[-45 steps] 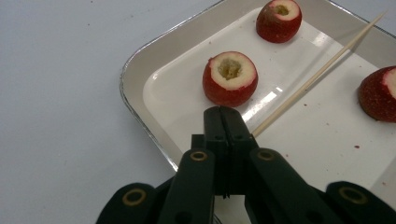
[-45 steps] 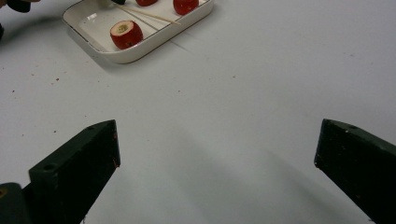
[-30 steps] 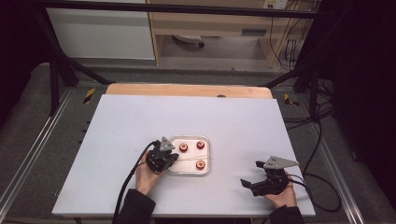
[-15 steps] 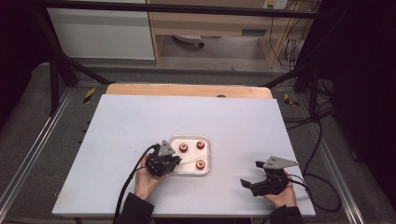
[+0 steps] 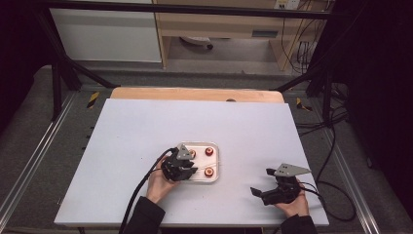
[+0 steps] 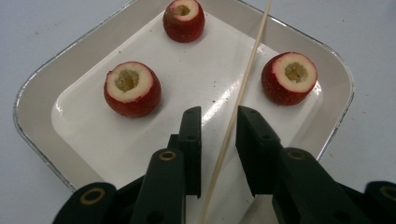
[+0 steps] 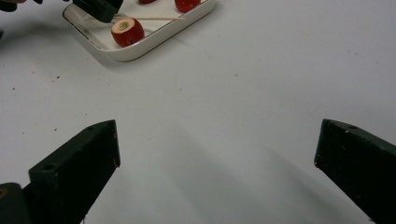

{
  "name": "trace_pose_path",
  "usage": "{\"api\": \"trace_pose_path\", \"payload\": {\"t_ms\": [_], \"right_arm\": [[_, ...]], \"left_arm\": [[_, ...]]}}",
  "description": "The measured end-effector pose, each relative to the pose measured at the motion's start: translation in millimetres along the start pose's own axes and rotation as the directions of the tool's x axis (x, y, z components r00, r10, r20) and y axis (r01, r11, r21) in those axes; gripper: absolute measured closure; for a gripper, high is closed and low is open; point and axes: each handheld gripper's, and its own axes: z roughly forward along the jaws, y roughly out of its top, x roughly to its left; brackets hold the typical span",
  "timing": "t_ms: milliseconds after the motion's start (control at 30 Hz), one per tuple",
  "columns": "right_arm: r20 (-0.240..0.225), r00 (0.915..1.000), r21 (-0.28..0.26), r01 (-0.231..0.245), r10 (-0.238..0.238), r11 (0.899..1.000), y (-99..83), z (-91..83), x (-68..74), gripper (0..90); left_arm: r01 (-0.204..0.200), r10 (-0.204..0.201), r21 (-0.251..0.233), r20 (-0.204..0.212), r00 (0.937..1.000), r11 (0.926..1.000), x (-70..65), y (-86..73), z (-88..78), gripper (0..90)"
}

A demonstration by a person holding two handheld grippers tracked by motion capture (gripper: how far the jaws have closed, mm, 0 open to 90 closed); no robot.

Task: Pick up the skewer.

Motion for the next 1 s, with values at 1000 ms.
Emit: {"api": "trace_pose_path", "payload": {"t_ms": [1000], "right_arm": [[0.0,1.0,-0.001,0.001,-0.001,1.0,0.0,0.5,0.2,0.8]], "left_arm": [[-0.023,0.024,-0.047,0.021,0.9995,0.9986,-3.5,-1.5,-6.6,88.3]]}}
